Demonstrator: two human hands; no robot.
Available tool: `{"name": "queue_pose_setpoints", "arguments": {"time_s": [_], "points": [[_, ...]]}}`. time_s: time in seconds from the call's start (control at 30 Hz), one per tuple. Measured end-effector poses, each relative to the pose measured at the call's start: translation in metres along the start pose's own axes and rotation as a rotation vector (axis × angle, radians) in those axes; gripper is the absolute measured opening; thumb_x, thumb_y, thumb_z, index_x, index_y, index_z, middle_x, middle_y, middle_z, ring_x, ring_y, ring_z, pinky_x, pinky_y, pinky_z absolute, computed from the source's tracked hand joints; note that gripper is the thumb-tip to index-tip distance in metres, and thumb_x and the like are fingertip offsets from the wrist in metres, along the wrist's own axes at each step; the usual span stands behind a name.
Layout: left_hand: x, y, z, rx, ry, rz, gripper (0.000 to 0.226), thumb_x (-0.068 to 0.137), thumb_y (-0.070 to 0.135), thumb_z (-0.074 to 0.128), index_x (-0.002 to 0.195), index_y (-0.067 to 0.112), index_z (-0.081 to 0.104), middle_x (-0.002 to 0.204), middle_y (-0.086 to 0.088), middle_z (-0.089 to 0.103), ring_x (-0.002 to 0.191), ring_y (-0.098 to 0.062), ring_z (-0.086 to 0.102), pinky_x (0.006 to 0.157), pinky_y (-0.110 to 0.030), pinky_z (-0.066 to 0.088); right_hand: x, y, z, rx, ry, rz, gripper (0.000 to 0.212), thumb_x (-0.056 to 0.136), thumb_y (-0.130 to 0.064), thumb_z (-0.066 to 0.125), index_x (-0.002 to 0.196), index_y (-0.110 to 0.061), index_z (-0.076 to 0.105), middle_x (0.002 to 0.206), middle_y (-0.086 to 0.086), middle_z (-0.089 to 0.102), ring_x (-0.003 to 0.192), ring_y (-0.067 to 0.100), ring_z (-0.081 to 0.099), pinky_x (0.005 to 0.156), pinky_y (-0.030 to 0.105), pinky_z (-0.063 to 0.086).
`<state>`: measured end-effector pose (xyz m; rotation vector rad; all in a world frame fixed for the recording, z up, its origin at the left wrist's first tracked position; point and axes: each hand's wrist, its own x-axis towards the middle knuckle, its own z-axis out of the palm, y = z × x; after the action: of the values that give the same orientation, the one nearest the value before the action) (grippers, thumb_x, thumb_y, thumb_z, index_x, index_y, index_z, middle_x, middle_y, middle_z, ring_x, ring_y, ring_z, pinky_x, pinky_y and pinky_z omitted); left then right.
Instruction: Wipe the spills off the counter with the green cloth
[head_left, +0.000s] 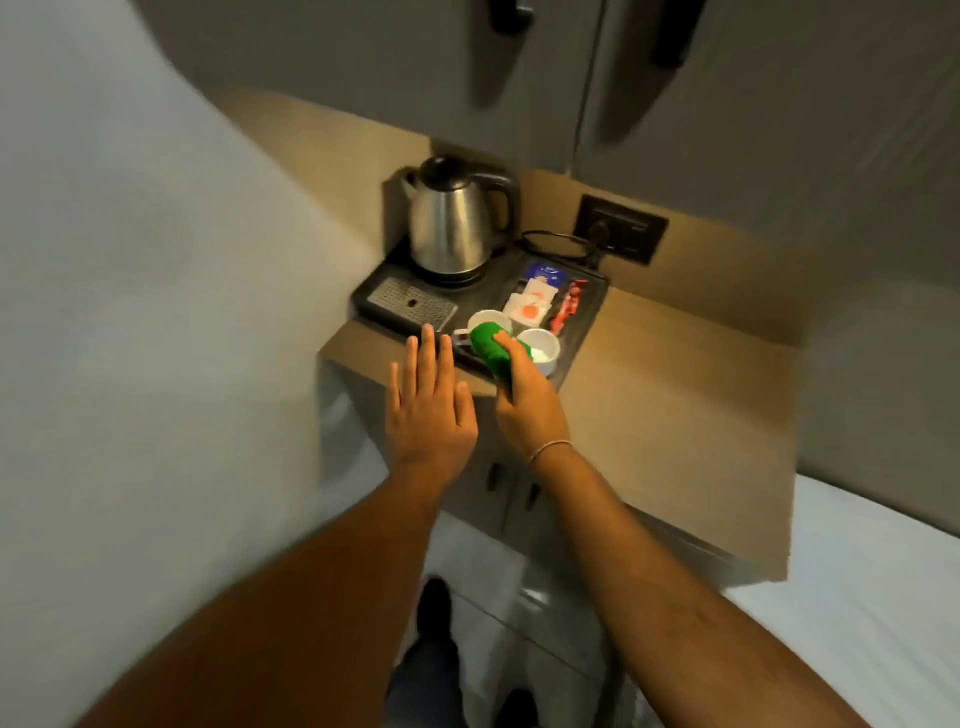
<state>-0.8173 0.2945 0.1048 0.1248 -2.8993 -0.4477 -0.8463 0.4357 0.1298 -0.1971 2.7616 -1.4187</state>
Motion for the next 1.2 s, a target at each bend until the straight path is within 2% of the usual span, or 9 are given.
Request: {"name": "queue_pose_setpoints", "arguments": {"time_s": [0.17, 0.3, 0.43, 0.6, 0.77, 0.87, 1.0, 1.07, 1.2], "points": [[-0.097, -0.085, -0.045, 0.151, -0.017, -0.294, 0.072, 0.108, 0.034, 0.038, 0.173, 0.014, 0.015, 0.183, -0.010, 0.005, 0.170, -0.027, 0.004, 0.136, -0.052, 0.008, -0.052, -0.058, 0.092, -0.017, -0.290, -0.166, 0.059, 0.106, -0.013, 0.060, 0.162, -0.021, 0.044, 0.165, 0.012, 0.050, 0.145, 0.036, 0.054, 0.120, 0.044, 0.043], [-0.188, -0.142, -0.076, 0.166, -0.066, -0.510, 0.075, 0.110, 0.036, 0.035, 0.174, 0.014, 0.001, 0.183, -0.009, -0.011, 0.169, -0.027, -0.010, 0.136, -0.051, -0.001, -0.111, -0.093, 0.157, -0.050, -0.444, -0.259, 0.050, 0.111, -0.026, 0.054, 0.160, -0.026, 0.044, 0.157, 0.009, 0.058, 0.135, 0.041, 0.063, 0.115, 0.055, 0.050], [-0.310, -0.202, -0.109, 0.142, 0.007, -0.902, 0.074, 0.112, 0.037, 0.031, 0.173, 0.014, -0.005, 0.181, -0.007, -0.019, 0.167, -0.024, -0.018, 0.136, -0.048, -0.006, -0.190, -0.134, 0.224, -0.169, -0.715, -0.359, 0.049, 0.112, -0.026, 0.051, 0.161, -0.027, 0.043, 0.152, 0.015, 0.062, 0.129, 0.045, 0.065, 0.110, 0.056, 0.053], [-0.450, -0.251, -0.130, 0.123, 0.097, -1.161, 0.072, 0.112, 0.038, 0.025, 0.173, 0.014, -0.004, 0.182, -0.006, -0.016, 0.168, -0.023, -0.015, 0.137, -0.048, -0.004, -0.309, -0.175, 0.303, -0.229, -0.980, -0.557, 0.049, 0.111, -0.021, 0.050, 0.160, -0.022, 0.046, 0.150, 0.014, 0.064, 0.128, 0.040, 0.067, 0.112, 0.050, 0.051], [-0.571, -0.285, -0.144, 0.109, 0.197, -1.315, 0.069, 0.112, 0.036, 0.026, 0.173, 0.020, 0.000, 0.183, -0.004, -0.010, 0.168, -0.022, -0.012, 0.137, -0.048, -0.002, -0.442, -0.214, 0.376, -0.244, -1.254, -0.628, 0.036, 0.110, -0.024, 0.052, 0.146, -0.024, 0.054, 0.136, 0.011, 0.072, 0.122, 0.033, 0.070, 0.111, 0.047, 0.053], [-0.635, -0.299, -0.154, 0.043, 0.246, -1.428, 0.071, 0.107, 0.042, 0.013, 0.173, 0.020, -0.002, 0.182, -0.004, -0.008, 0.168, -0.022, -0.011, 0.137, -0.049, -0.002, -0.510, -0.231, 0.421, -0.325, -1.411, -0.705, 0.040, 0.106, -0.030, 0.058, 0.145, -0.025, 0.052, 0.138, 0.013, 0.070, 0.122, 0.035, 0.069, 0.110, 0.049, 0.054], [-0.695, -0.315, -0.161, 0.025, 0.314, -1.519, 0.075, 0.102, 0.037, 0.015, 0.173, 0.014, 0.006, 0.183, -0.006, 0.002, 0.169, -0.023, -0.003, 0.137, -0.049, 0.000, -0.573, -0.259, 0.479, -0.392, -1.375, -0.787, 0.054, 0.101, -0.008, 0.062, 0.152, -0.018, 0.047, 0.149, 0.015, 0.061, 0.131, 0.039, 0.063, 0.109, 0.048, 0.052], [-0.712, -0.327, -0.161, 0.014, 0.346, -1.507, 0.075, 0.103, 0.036, 0.018, 0.173, 0.014, 0.008, 0.183, -0.007, 0.005, 0.169, -0.023, -0.001, 0.137, -0.048, 0.000, -0.593, -0.265, 0.505, -0.405, -1.348, -0.802, 0.064, 0.099, -0.002, 0.064, 0.158, -0.014, 0.043, 0.161, 0.014, 0.050, 0.145, 0.038, 0.053, 0.118, 0.049, 0.047], [-0.733, -0.347, -0.168, -0.011, 0.394, -1.484, 0.075, 0.104, 0.040, 0.018, 0.173, 0.012, 0.012, 0.182, -0.011, 0.010, 0.169, -0.028, 0.006, 0.136, -0.048, 0.002, -0.619, -0.248, 0.521, -0.552, -1.462, -0.826, 0.069, 0.102, -0.023, 0.067, 0.162, -0.021, 0.033, 0.168, 0.011, 0.039, 0.150, 0.039, 0.046, 0.124, 0.055, 0.041]]}}
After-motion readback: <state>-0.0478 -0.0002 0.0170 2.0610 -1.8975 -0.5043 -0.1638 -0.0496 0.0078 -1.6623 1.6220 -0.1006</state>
